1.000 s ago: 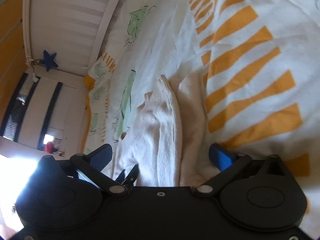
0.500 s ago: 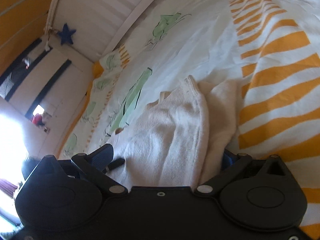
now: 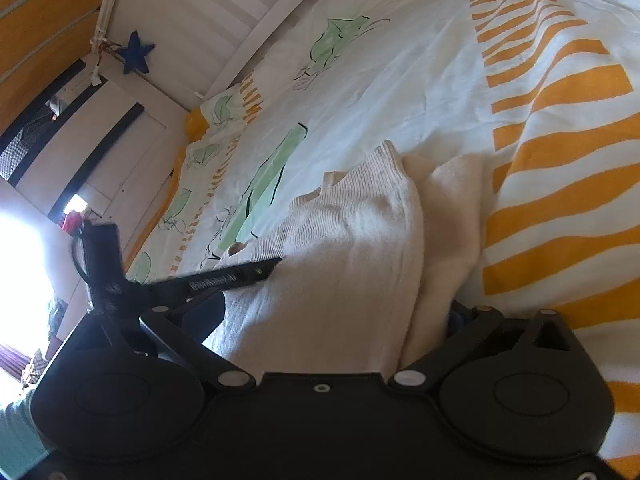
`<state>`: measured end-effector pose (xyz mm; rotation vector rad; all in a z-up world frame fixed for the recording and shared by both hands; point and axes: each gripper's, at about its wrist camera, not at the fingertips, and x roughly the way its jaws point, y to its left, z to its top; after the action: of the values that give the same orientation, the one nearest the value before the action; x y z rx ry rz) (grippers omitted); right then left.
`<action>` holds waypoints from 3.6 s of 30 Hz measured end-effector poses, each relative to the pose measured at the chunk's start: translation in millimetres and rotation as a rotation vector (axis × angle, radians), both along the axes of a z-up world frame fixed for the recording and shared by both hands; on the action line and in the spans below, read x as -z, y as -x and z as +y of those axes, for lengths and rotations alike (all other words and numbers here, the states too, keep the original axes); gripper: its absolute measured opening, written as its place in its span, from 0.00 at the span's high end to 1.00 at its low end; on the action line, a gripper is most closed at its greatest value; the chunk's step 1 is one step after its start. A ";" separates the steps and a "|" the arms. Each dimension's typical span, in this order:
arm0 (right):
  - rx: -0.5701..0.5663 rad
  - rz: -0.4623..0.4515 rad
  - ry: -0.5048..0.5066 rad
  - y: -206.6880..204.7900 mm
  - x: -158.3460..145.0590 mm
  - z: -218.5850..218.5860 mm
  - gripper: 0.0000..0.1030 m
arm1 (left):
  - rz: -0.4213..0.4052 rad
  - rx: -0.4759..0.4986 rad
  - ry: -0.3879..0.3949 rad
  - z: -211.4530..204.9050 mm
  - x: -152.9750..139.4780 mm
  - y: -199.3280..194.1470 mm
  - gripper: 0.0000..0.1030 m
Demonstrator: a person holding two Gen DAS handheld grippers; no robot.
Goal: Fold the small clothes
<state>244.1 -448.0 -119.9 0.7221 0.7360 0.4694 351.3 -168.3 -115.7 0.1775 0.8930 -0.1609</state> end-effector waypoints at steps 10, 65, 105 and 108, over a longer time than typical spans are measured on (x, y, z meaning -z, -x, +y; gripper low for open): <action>0.016 0.151 -0.096 -1.8 -4.5 -4.5 0.00 | 0.029 0.004 0.060 26.8 -28.8 41.2 0.22; -0.086 0.151 0.291 -24.6 -100.3 209.3 0.74 | 0.055 -0.097 0.298 278.7 -45.2 115.5 0.22; -0.303 -0.273 0.694 94.6 -92.1 309.8 0.25 | 0.072 -0.081 0.368 288.2 -75.8 75.1 0.22; -0.332 -0.363 0.818 104.0 -85.1 337.6 0.19 | 0.084 -0.073 0.378 277.7 -79.6 68.8 0.22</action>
<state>140.0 -110.4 -34.8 -0.2532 0.6275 0.5256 282.4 109.4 -36.2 -0.2142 0.9345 -0.2673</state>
